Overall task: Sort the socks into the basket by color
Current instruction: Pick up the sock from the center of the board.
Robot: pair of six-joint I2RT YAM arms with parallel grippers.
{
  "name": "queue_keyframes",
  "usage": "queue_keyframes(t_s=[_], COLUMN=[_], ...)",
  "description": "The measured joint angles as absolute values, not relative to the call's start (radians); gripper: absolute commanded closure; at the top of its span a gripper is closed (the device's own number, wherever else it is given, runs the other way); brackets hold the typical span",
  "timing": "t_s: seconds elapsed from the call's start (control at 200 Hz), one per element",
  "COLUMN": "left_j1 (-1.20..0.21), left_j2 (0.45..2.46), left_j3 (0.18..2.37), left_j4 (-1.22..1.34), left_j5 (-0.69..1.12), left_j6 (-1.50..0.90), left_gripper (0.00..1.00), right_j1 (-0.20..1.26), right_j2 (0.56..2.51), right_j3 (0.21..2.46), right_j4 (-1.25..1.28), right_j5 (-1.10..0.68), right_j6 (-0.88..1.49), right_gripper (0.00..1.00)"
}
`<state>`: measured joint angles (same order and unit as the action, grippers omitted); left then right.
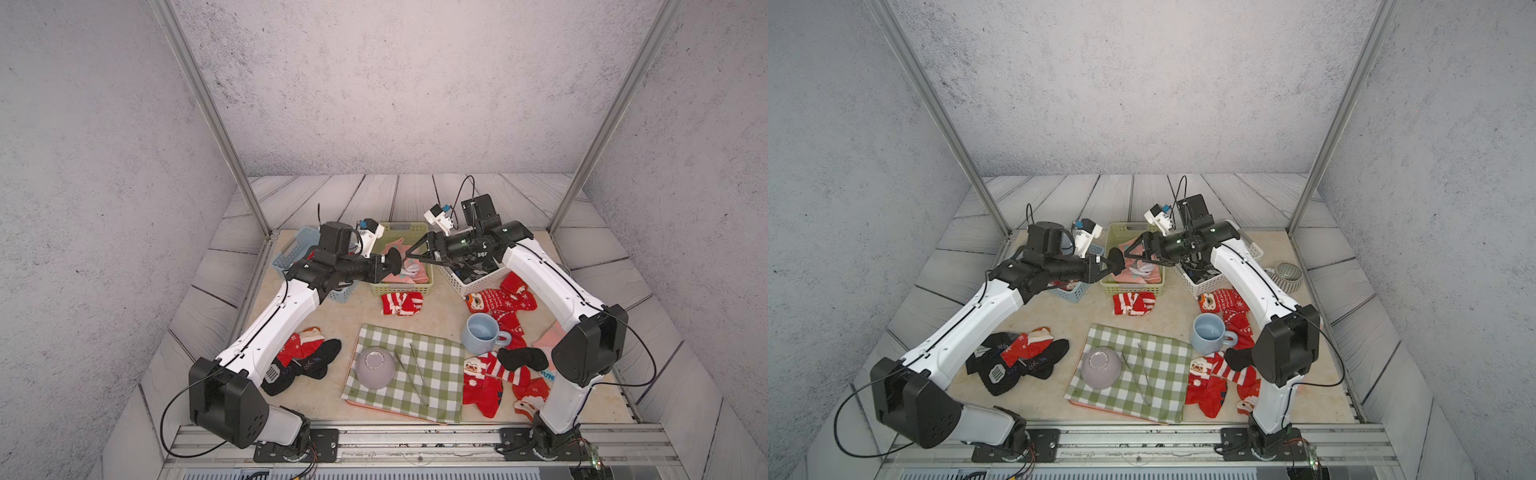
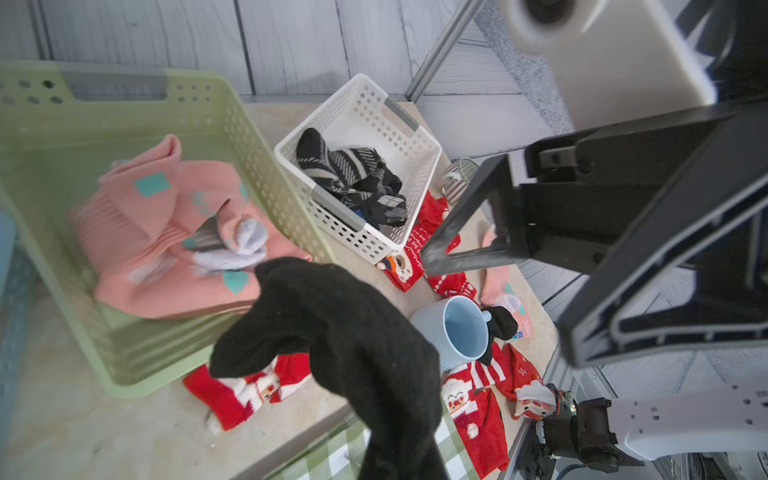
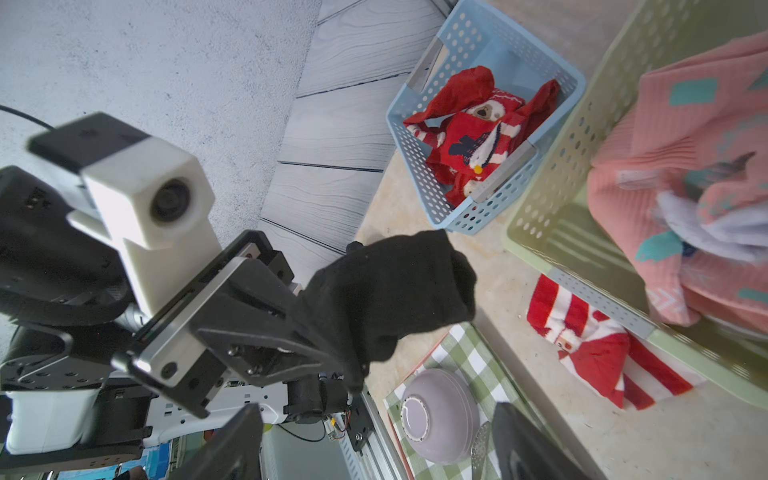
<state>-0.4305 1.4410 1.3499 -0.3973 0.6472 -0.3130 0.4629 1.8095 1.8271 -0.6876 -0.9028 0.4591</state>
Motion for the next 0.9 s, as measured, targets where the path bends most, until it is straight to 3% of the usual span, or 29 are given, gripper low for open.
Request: queue_keyframes(t_s=[0.155, 0.425, 0.656, 0.771, 0.896], left_j1=[-0.464, -0.506, -0.520, -0.520, -0.520], left_j2=[1.479, 1.532, 1.533, 1.533, 1.532], left_j3=[1.396, 1.440, 1.451, 1.451, 1.450], left_j4=[-0.372, -0.369, -0.370, -0.376, -0.379], left_j5=[0.671, 0.687, 0.698, 0.696, 0.683], left_j6=[-0.304, -0.287, -0.269, -0.266, -0.262], left_gripper=[1.00, 1.00, 1.00, 1.00, 0.63], right_j1=[0.472, 0.471, 0.473, 0.473, 0.474], right_j2=[1.839, 1.842, 1.842, 1.842, 1.842], right_j3=[1.847, 1.869, 1.869, 1.869, 1.869], right_j4=[-0.670, -0.645, -0.631, -0.627, -0.628], right_j5=[-0.931, -0.944, -0.941, -0.936, -0.913], right_j6=[0.479, 0.504, 0.515, 0.511, 0.510], right_gripper=[0.15, 0.50, 0.92, 1.00, 1.00])
